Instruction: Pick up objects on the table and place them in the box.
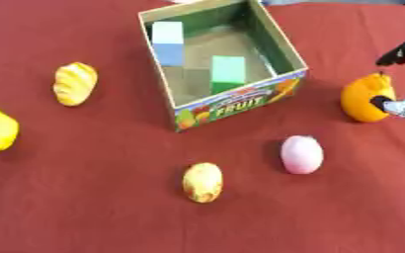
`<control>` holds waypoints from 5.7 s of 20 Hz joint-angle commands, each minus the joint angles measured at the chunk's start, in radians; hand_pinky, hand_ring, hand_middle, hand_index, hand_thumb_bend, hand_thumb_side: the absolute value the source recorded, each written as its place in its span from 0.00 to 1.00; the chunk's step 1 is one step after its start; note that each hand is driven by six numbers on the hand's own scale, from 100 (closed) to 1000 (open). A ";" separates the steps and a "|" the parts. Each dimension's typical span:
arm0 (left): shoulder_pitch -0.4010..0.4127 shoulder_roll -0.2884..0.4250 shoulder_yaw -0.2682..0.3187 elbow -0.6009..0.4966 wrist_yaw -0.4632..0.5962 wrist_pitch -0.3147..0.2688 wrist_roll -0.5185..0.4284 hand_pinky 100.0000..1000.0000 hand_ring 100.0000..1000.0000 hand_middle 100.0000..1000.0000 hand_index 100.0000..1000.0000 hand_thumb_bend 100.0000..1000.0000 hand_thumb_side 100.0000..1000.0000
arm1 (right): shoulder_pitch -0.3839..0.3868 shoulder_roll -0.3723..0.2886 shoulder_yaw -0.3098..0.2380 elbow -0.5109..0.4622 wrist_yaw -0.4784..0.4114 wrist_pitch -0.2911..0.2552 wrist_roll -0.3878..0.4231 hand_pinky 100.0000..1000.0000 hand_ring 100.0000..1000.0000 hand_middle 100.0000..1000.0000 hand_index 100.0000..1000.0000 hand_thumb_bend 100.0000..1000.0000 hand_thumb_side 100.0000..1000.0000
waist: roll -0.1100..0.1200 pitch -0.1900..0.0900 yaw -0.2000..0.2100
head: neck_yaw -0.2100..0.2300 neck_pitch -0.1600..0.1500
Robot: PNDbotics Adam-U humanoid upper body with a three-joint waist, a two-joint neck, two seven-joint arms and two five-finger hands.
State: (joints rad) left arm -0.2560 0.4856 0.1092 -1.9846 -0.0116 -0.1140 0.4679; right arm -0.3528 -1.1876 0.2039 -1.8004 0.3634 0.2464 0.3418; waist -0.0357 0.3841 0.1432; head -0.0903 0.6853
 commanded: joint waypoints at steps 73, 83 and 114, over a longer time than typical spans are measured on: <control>-0.054 0.034 -0.021 -0.015 0.016 -0.005 -0.044 0.70 0.55 0.51 0.80 0.00 0.47 | -0.684 0.486 0.262 0.398 0.233 -0.253 -0.022 0.80 0.70 0.62 0.74 0.32 0.19 | -0.040 -0.044 0.064 | -0.026 -0.001; -0.052 0.034 -0.021 -0.015 0.014 -0.004 -0.047 0.70 0.55 0.50 0.80 0.00 0.46 | -0.672 0.477 0.245 0.382 0.292 -0.259 0.011 0.82 0.77 0.74 0.85 0.37 0.15 | -0.038 -0.056 0.058 | -0.017 0.005; -0.050 0.022 -0.010 -0.015 0.007 -0.005 -0.034 0.69 0.55 0.51 0.80 0.00 0.46 | 0.034 0.070 0.120 -0.200 0.093 -0.326 -0.095 0.78 0.76 0.67 0.77 0.16 0.15 | -0.013 -0.051 0.028 | 0.020 0.016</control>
State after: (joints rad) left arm -0.2987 0.4924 0.0904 -1.9846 -0.0014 -0.1195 0.4309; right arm -0.3146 -1.1014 0.3286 -1.9852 0.4475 -0.0893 0.2432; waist -0.0519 0.3488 0.1713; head -0.0689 0.6954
